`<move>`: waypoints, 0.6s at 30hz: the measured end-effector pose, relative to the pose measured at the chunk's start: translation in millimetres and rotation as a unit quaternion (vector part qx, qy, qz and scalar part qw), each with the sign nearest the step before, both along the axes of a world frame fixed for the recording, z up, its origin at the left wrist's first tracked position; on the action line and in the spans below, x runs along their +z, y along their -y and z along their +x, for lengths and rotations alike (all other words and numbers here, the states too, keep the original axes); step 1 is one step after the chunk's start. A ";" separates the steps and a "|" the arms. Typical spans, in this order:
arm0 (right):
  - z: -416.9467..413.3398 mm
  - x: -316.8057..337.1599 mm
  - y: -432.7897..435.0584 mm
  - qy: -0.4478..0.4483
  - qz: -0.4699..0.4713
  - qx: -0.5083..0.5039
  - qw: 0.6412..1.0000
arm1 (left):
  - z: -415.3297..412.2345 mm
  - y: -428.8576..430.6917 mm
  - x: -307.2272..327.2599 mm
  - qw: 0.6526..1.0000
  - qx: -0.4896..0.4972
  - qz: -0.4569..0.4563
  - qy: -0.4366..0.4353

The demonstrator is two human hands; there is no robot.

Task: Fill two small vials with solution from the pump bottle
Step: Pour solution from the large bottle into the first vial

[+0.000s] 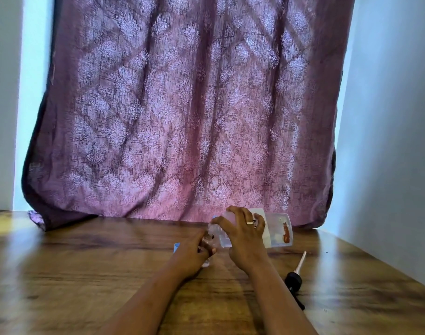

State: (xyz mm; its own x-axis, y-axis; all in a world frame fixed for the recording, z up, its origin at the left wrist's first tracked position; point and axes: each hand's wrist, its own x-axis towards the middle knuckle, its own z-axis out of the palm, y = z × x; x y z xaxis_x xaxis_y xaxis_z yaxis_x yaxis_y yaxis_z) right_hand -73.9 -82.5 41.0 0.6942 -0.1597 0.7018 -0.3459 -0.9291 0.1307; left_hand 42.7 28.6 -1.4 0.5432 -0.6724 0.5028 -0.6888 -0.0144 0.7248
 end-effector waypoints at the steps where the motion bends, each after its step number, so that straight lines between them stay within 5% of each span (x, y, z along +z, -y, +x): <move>1: 0.2 0.0 -0.2 0.000 0.002 0.002 1.000 | 0.0 0.0 0.0 1.000 -0.001 -0.001 -0.001; 18: -0.3 0.4 -0.6 0.008 0.014 0.013 1.000 | 1.6 1.4 -3.6 1.000 -0.008 0.015 -0.005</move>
